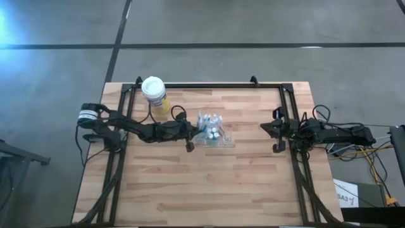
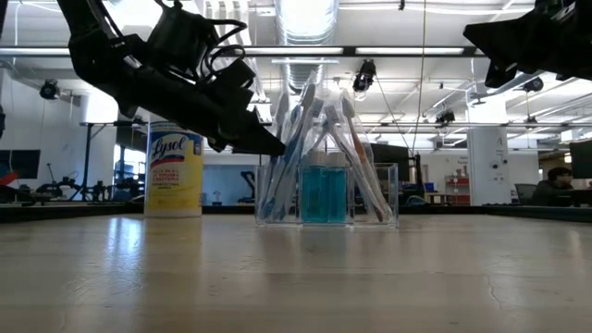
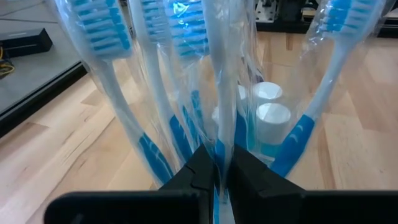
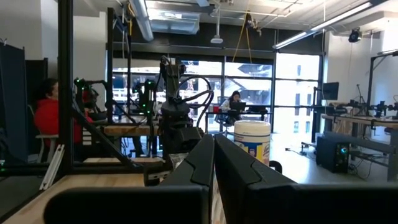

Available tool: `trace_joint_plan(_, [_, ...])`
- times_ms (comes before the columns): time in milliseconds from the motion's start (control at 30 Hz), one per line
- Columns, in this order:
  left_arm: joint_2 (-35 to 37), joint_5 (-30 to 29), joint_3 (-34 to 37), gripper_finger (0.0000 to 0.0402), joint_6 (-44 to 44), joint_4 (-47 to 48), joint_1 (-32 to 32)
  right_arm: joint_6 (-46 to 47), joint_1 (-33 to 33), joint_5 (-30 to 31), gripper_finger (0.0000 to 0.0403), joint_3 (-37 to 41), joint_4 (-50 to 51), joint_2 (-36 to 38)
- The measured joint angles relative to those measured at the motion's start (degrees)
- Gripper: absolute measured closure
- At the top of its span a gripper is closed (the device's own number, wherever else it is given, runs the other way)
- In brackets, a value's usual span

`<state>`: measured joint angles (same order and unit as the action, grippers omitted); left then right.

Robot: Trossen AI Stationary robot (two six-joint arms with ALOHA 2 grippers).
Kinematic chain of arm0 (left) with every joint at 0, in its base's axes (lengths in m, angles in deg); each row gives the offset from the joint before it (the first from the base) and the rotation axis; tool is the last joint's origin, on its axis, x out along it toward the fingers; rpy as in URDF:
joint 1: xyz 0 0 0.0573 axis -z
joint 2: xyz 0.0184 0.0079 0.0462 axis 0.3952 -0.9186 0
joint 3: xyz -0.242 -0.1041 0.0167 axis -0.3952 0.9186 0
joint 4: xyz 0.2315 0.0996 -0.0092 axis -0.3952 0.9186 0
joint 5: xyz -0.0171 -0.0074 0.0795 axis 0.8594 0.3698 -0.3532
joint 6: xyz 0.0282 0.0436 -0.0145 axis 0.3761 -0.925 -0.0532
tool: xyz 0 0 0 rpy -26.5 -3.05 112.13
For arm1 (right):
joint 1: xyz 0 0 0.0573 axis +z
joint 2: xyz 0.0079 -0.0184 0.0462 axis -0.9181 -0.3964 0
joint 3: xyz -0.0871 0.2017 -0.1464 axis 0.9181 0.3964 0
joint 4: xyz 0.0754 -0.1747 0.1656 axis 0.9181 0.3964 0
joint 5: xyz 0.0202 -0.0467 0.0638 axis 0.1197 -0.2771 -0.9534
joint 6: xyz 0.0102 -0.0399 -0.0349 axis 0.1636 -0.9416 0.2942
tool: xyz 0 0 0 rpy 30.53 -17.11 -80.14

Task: Pick & Place toothbrushing station
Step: Put the blue toothbrush into the left compartment of the transparent organizer, then return to Home Position

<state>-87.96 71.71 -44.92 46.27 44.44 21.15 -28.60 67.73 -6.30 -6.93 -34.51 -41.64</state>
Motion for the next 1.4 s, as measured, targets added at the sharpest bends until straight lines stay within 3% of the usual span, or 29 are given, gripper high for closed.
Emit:
trace_joint_plan(500, [-0.1,0.8,0.1,0.0344,-1.1,0.8,0.0,0.0,0.0,0.0,0.0394,0.0,0.1,0.0])
trace_joint_plan(967, [1.0,5.0,-0.7,0.0239,-2.1,0.7,0.0,0.0,0.0,0.0,0.0394,0.0,0.2,0.0])
trace_joint_plan(1167, [6.0,5.1,-0.7,0.0222,-2.0,4.7,0.1,0.0,0.0,0.0,0.0394,0.0,0.5,0.0])
trace_joint_plan(1400, [17.2,6.9,-0.1,0.0225,-2.3,19.4,0.4,0.0,0.0,0.0,0.0394,0.0,0.6,-0.4])
